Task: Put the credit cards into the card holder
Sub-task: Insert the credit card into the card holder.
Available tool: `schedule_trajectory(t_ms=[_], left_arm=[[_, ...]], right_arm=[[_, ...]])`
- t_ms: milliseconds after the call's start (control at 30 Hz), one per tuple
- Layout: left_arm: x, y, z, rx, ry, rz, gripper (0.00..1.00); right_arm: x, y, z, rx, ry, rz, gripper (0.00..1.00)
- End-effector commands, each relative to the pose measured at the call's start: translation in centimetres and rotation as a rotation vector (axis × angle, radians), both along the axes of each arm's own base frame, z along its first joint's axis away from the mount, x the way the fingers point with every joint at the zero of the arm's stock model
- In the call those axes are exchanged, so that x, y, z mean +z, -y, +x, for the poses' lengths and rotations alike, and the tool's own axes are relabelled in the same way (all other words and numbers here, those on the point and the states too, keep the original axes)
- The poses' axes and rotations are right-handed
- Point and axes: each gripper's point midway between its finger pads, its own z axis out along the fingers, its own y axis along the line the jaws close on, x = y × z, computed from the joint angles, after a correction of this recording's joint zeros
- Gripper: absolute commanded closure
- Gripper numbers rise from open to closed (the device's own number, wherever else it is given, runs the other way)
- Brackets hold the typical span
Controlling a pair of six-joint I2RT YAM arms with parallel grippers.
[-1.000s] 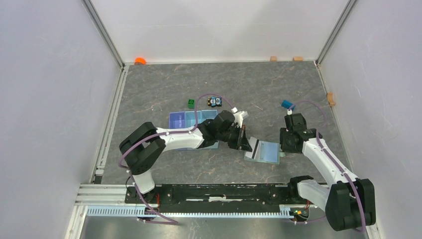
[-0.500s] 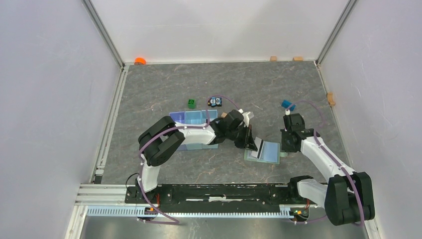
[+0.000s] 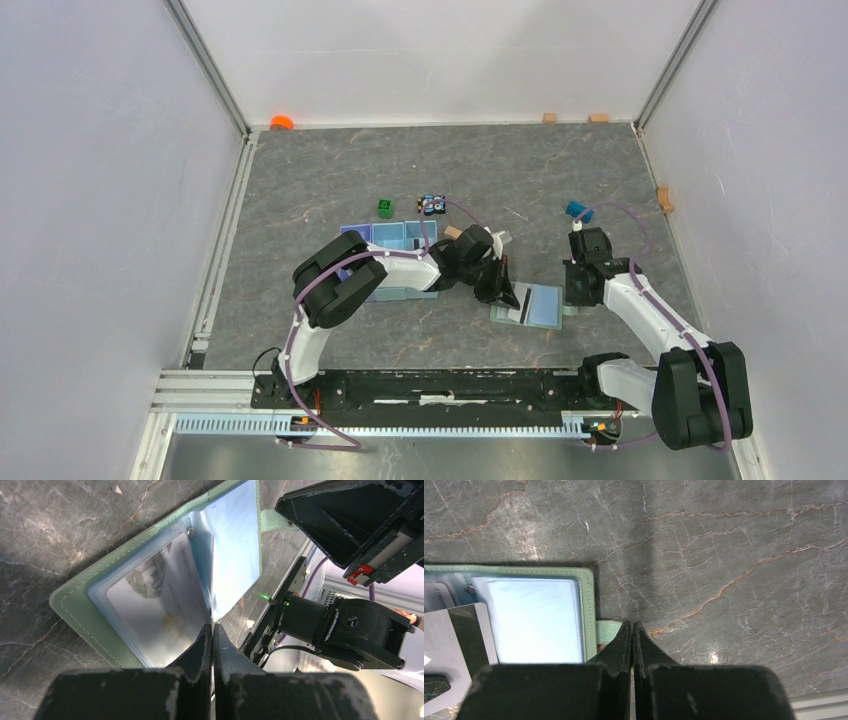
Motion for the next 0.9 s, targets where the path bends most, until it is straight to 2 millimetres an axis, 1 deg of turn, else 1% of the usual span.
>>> schedule_trajectory(t_ms=[0,367,867], left_arm=[[1.5,1.6,0.1,-0.003,-0.020,-0.064,0.98],[-0.1,1.6,0.1,0.006,-0.051,-0.049,0.98],[-1.3,1.7,1.0,0.052,-0.029,-0.046,0.98]], right_arm=[[-0.1,0.0,0.4,0.002,0.015,0.002,1.00],[-0.1,-0.1,0.4,0.006,0.012,0.004,1.00],[-0.5,-0.4,0.2,0.023,-0.013,0.019,1.00]])
